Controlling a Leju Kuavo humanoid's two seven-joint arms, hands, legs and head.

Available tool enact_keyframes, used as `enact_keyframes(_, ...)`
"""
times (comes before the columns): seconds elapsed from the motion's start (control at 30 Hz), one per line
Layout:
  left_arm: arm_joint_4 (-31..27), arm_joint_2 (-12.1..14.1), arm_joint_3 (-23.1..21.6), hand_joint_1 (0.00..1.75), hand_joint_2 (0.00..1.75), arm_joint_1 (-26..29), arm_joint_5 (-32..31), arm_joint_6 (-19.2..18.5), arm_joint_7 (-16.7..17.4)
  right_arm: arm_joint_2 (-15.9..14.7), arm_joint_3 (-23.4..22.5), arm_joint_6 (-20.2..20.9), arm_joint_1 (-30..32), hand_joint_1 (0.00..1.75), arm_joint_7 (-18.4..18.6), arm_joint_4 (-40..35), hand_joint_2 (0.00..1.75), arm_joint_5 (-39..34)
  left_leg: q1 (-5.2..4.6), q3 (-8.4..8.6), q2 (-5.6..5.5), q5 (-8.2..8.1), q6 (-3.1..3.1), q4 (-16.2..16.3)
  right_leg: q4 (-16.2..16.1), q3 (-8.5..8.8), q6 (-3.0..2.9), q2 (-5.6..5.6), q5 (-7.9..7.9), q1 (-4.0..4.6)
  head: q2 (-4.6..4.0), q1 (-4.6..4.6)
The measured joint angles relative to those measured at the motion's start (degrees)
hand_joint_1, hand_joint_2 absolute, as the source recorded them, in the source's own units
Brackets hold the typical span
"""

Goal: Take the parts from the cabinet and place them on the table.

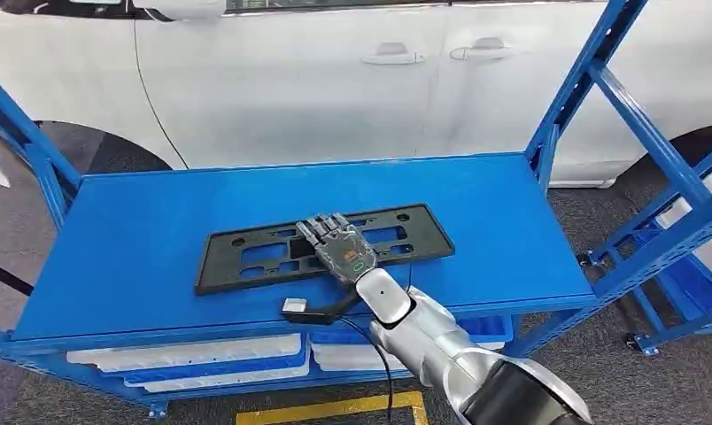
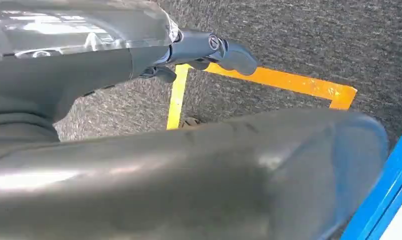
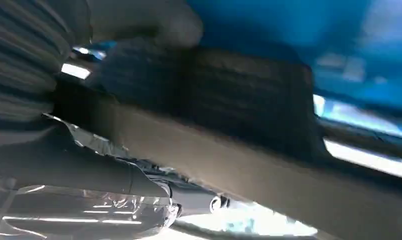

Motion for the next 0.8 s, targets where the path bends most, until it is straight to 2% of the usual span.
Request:
enact_keyframes(0.03,0.00,0.00,0.00,0.00,0.00,-0.02,0.00,0.00,0.00,-0.04,-0.46,0.33,-0.26,1.75,0.00,0.35,1.75,-0.06,-0.01,0.06,-0.02,0.01,-0.15,0.00,-5.17,2.74,-0.47,-0.04,1.86,0.14,0.00,0.00)
enact_keyframes(0.07,0.00,-0.02,0.00,0.00,0.00,-0.02,0.00,-0.07,0.00,-0.11,-0.87,0.57,-0.55,1.75,0.00,0.66,1.75,-0.22,-0.33,-0.04,-0.10,-0.11,-0.58,0.22,-7.80,3.69,-0.81,-0.03,1.49,0.53,0.00,0.00)
enact_keyframes(0.17,0.00,-0.02,0.00,0.00,0.00,0.02,0.00,-0.22,-0.02,-0.32,-1.79,1.11,-0.65,1.75,-0.18,1.40,1.75,-0.41,-0.22,0.09,-0.11,0.11,-1.62,-0.21,-7.70,3.54,-1.42,0.00,1.83,0.85,0.00,0.00)
enact_keyframes(0.2,0.00,-0.02,0.00,0.00,0.00,-0.01,0.00,-0.26,-0.02,-0.42,-2.05,1.00,-0.77,1.75,-0.22,1.61,1.75,-0.46,-0.33,0.15,-0.10,0.15,-2.04,-0.30,-8.19,3.65,-1.91,0.02,2.17,0.53,0.00,0.00)
enact_keyframes(0.23,0.00,0.11,0.00,0.00,0.00,-0.03,0.00,-0.28,-0.02,-0.42,-2.12,0.83,-0.94,1.75,-0.39,1.64,1.75,-0.46,-0.01,-0.07,-0.04,-0.32,-2.19,0.44,-8.73,4.03,-2.15,-0.17,2.61,0.18,0.00,-0.02)
enact_keyframes(0.27,0.00,0.09,0.00,0.00,0.00,-0.06,0.00,-0.39,-0.02,-0.42,-2.25,0.78,-0.99,1.75,-0.44,1.77,1.75,-0.48,-0.08,-0.93,-0.06,-1.99,-2.32,2.42,-8.88,4.12,-2.52,-0.16,2.66,0.15,0.00,0.00)
enact_keyframes(0.33,0.02,0.11,-0.02,0.00,0.00,-0.05,0.00,-0.39,-0.04,-0.46,-2.69,0.17,-0.87,1.75,-0.76,2.12,1.75,-0.39,0.07,-4.99,-0.05,-6.75,-2.68,11.34,-8.85,3.95,-2.69,-0.20,2.67,0.26,0.00,0.00)
enact_keyframes(0.37,0.02,0.11,-0.02,0.00,0.00,0.07,0.00,-0.39,-0.04,-0.46,-2.84,-0.05,-0.83,1.75,-1.07,2.23,1.75,-0.24,0.08,-6.84,-0.05,-8.25,-2.87,15.39,-8.81,3.89,-2.73,-0.21,2.63,0.30,0.00,0.00)
enact_keyframes(0.4,0.02,0.11,-0.02,0.00,0.00,0.14,0.00,-0.39,-0.07,-0.46,-2.97,-0.15,-0.80,1.75,-1.33,2.36,1.75,-0.07,0.08,-7.91,-0.05,-8.50,-3.01,17.71,-8.72,3.88,-2.73,-0.20,2.62,0.31,0.00,-0.02)
enact_keyframes(0.43,0.02,0.11,-0.02,0.00,0.00,0.14,0.00,-0.39,-0.09,-0.46,-3.04,-0.35,-0.80,1.75,-1.57,2.47,1.75,0.00,0.11,-7.45,-0.04,-7.24,-3.08,16.72,-8.64,3.93,-2.68,-0.19,2.56,0.30,0.00,0.00)
enact_keyframes(0.47,0.02,0.11,-0.02,0.00,0.00,0.10,0.00,-0.37,-0.15,-0.48,-3.17,-0.75,-0.82,1.75,-2.01,2.58,1.75,0.07,0.20,-5.89,-0.04,-5.09,-3.13,13.54,-8.54,4.00,-2.57,-0.17,2.46,0.28,0.00,0.00)
enact_keyframes(0.53,0.02,0.15,-0.02,0.00,0.00,0.04,0.00,-0.37,-0.31,-0.48,-3.50,-1.12,-0.93,1.75,-2.62,2.64,1.75,0.18,0.39,-0.90,0.01,-0.27,-3.11,3.57,-8.07,4.12,-2.19,-0.12,2.07,0.20,0.00,0.00)
enact_keyframes(0.57,0.02,0.15,-0.02,0.00,0.00,-0.05,0.00,-0.37,-0.48,-0.48,-3.63,-1.14,-0.95,1.75,-2.89,2.69,1.75,0.18,0.39,0.32,0.02,-1.02,-2.88,1.19,-7.86,3.99,-1.90,-0.09,1.89,0.24,0.00,0.00)
enact_keyframes(0.6,0.02,0.13,-0.02,0.00,1.75,-0.14,0.00,-0.39,-0.57,-0.50,-3.74,-1.16,-1.08,1.75,-3.06,2.71,1.75,0.18,0.02,0.58,-0.02,-1.11,-2.48,0.35,-7.42,3.64,-1.56,-0.03,1.69,0.80,0.00,-0.02)
enact_keyframes(0.63,0.02,0.13,0.00,0.00,1.75,-0.12,0.00,-0.44,-0.79,-0.48,-3.98,-1.31,-1.18,1.75,-3.23,2.71,1.75,0.13,0.05,0.24,-0.12,-0.99,-1.83,0.73,-7.52,3.54,-1.28,0.04,1.87,0.70,0.00,-0.02)
enact_keyframes(0.7,0.00,0.13,-0.02,0.00,1.75,0.12,0.00,-0.96,-1.88,-0.50,-4.30,-1.69,-1.15,1.75,-3.74,2.73,1.75,0.00,0.00,0.29,-0.10,-1.00,-1.18,0.69,-7.65,3.68,-0.82,0.11,1.87,0.68,0.00,0.00)
enact_keyframes(0.73,0.00,0.11,-0.04,0.00,1.75,0.08,-0.02,-1.47,-2.85,-0.50,-4.61,-1.93,-1.15,1.75,-4.15,2.73,1.75,-0.17,0.27,0.41,0.00,-0.74,-0.76,0.35,-7.38,3.56,-0.51,0.14,1.51,0.61,0.00,0.00)
enact_keyframes(0.8,0.02,0.09,-0.15,0.00,1.75,0.00,-0.02,-2.01,-4.22,-0.50,-4.94,-2.04,-1.15,1.75,-4.74,2.77,1.75,-0.44,0.26,0.43,0.01,-0.69,-0.64,0.35,-5.71,2.99,-0.15,0.07,0.21,0.41,0.00,0.00)
